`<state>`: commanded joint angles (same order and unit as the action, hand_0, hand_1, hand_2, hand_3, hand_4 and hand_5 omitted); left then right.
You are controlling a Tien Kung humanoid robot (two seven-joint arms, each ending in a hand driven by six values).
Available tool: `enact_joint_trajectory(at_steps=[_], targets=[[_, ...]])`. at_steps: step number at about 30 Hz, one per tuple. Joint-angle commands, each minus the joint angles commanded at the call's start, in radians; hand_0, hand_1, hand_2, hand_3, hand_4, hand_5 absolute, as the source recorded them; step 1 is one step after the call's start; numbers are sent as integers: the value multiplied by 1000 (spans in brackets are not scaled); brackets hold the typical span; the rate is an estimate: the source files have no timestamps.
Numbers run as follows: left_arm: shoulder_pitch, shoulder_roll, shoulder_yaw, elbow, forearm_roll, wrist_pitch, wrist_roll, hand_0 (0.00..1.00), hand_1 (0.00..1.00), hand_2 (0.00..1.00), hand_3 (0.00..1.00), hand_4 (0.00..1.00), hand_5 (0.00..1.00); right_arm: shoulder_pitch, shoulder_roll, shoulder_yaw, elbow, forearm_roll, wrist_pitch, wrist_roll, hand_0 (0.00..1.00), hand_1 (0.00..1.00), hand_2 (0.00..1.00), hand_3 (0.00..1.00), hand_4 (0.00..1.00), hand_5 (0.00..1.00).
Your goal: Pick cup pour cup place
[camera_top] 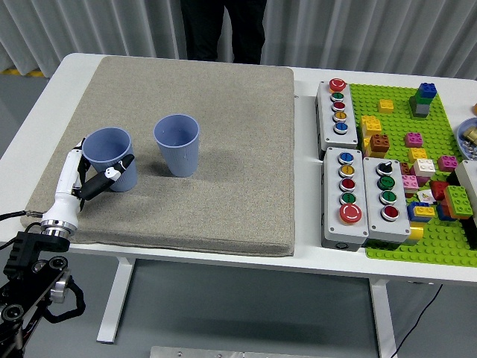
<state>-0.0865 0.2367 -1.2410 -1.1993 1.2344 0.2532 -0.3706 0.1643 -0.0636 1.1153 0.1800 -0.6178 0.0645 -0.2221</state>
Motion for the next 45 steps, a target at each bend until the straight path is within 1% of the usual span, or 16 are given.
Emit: enact_joint_trajectory(at_steps=[21, 33, 38, 45], targets=[[40, 16, 0, -40, 20, -8, 7, 790, 816, 878, 842, 972, 499, -5, 2, 14, 0, -22, 1, -3, 679, 673, 683, 640, 436, 173], [61, 30, -27, -72, 42, -7, 12, 794, 824, 881, 843, 975, 503, -4, 1, 10, 0, -12, 0, -1, 679, 673, 683, 640, 436, 172], [67, 31, -36, -75, 45, -12, 13, 796, 827, 885, 843, 976, 504, -5, 0, 8, 0, -9, 0, -1, 678, 673, 683, 640, 436, 172], [84, 37, -42, -97, 54, -17, 17, 798, 830, 886, 842, 976, 507, -6, 0, 11, 0, -12, 1, -3, 678, 673, 683, 639, 436, 172]])
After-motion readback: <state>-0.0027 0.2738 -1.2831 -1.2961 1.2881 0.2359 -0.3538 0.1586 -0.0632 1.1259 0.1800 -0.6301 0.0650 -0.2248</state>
